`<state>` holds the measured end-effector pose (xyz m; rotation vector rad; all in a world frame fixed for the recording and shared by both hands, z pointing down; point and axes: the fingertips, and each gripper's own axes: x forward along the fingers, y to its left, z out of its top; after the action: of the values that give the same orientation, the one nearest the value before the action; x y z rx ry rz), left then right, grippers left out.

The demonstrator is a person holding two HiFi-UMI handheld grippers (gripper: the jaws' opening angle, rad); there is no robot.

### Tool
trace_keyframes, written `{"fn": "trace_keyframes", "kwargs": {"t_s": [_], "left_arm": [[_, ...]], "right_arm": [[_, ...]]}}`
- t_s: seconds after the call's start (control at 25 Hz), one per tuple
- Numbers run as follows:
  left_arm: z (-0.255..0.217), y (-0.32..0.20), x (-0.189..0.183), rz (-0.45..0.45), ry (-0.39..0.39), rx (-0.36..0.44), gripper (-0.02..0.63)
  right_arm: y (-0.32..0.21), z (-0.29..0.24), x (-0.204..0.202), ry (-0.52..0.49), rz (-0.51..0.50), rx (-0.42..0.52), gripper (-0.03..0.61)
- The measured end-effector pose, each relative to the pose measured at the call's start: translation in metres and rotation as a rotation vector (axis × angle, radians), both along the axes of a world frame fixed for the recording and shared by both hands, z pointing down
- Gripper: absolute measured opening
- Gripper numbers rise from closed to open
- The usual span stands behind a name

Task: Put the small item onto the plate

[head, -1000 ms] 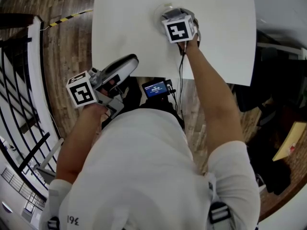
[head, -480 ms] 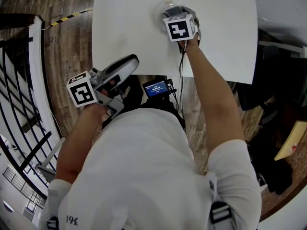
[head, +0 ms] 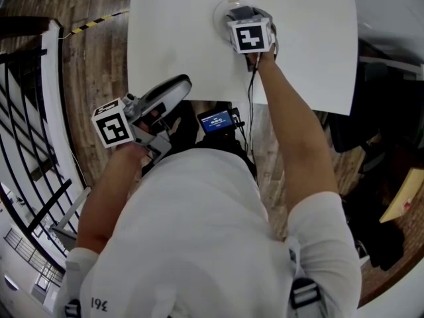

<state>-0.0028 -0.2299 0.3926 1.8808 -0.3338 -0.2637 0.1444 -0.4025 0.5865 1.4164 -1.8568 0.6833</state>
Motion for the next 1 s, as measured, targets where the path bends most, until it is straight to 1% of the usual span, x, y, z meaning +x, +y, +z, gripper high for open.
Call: {"fn": "trace_keyframes", "kwargs": {"t_s": [0.08, 0.64, 0.84, 0.92, 1.0], "left_arm": [[0.0, 0.001, 0.0, -0.001, -0.001, -0.001, 0.112], [0.001, 0.002, -0.003, -0.012, -0.002, 0.0, 0.112], [0.0, 0.002, -0.003, -0.013, -0.002, 0.002, 0.112], [-0.001, 0.002, -0.002, -0.015, 0.002, 0.0, 0.112], [-0.002, 0.002, -0.002, -0.013, 0.004, 0.003, 0.112]], "right_arm": [[0.0, 0.001, -0.001, -0.015, 0.001, 0.004, 0.321], [-0.002, 0.003, -0.001, -0.017, 0.004, -0.016, 0.321], [0.001, 0.003, -0.002, -0.055, 0.021, -0.04, 0.321], [-0.003, -0.001, -0.006, -0.087, 0.016, -0.02, 0.321], [-0.012, -0.009, -0.003, -0.078, 0.006, 0.037, 0.321]]}}
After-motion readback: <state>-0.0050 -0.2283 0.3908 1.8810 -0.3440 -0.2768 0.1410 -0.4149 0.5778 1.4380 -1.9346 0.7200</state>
